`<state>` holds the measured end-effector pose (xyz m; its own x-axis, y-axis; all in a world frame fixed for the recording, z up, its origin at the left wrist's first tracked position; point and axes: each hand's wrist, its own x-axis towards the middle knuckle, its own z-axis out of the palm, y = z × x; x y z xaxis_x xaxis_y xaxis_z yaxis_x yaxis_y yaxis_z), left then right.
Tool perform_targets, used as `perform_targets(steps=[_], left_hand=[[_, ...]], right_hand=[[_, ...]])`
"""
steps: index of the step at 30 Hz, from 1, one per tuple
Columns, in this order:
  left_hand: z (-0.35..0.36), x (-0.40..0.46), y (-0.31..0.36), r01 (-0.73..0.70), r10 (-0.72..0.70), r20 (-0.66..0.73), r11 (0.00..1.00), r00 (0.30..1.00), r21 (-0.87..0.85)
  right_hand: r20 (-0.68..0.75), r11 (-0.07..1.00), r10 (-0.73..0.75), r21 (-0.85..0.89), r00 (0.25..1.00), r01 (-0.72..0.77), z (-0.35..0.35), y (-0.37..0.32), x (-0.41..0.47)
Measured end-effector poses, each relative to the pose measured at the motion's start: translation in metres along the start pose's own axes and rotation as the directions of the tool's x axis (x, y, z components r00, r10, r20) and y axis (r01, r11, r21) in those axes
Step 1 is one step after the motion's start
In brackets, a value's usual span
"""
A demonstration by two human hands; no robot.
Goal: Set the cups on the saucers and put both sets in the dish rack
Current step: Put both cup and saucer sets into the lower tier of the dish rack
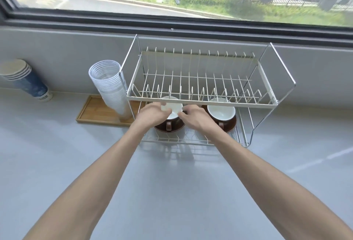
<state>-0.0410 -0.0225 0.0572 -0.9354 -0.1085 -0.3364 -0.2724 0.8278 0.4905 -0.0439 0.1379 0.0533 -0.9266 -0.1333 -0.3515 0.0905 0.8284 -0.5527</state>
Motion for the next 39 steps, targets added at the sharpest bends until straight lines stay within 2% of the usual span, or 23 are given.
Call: perform_targets(steps=[3,7,11,14,21,27,34,36,39], left_hand=[[0.003,-0.022,0.006,-0.143,0.147,-0.011,0.976,0.989,0.166],[0.022,-0.046,0.020,-0.225,0.247,-0.025,0.914,0.969,0.338],[0.050,-0.061,0.033,-0.321,0.393,-0.113,0.859,0.912,0.398],[0.074,-0.066,0.039,-0.348,0.427,-0.169,0.865,0.888,0.361],[0.111,-0.060,0.059,-0.338,0.370,-0.230,0.926,0.900,0.170],[0.119,-0.038,0.078,-0.280,0.261,-0.253,0.959,0.932,-0.039],[0.127,-0.006,0.093,-0.175,0.140,-0.210,0.972,0.968,-0.160],[0.130,0.003,0.096,-0.145,0.109,-0.189,0.970,0.976,-0.192],[0.135,0.015,0.100,-0.031,-0.017,-0.148,0.948,0.989,-0.316]], right_hand=[[-0.026,0.974,-0.095,-0.210,0.995,0.088,-0.004,0.011,-0.024],[-0.162,0.869,-0.194,-0.486,0.968,0.093,0.000,0.036,-0.050],[-0.258,0.833,-0.271,-0.546,0.927,0.091,-0.001,0.061,-0.064],[-0.294,0.836,-0.261,-0.546,0.919,0.063,-0.003,0.078,-0.070],[-0.369,0.939,-0.145,-0.344,0.918,0.010,-0.014,0.114,-0.070],[-0.410,0.961,-0.092,-0.274,0.907,-0.026,-0.020,0.125,-0.044],[-0.474,0.991,-0.043,-0.133,0.879,-0.024,-0.019,0.132,-0.009],[-0.450,0.999,-0.004,-0.031,0.893,-0.011,-0.019,0.135,0.000],[-0.410,0.953,0.135,0.301,0.902,-0.006,-0.022,0.135,0.010]])
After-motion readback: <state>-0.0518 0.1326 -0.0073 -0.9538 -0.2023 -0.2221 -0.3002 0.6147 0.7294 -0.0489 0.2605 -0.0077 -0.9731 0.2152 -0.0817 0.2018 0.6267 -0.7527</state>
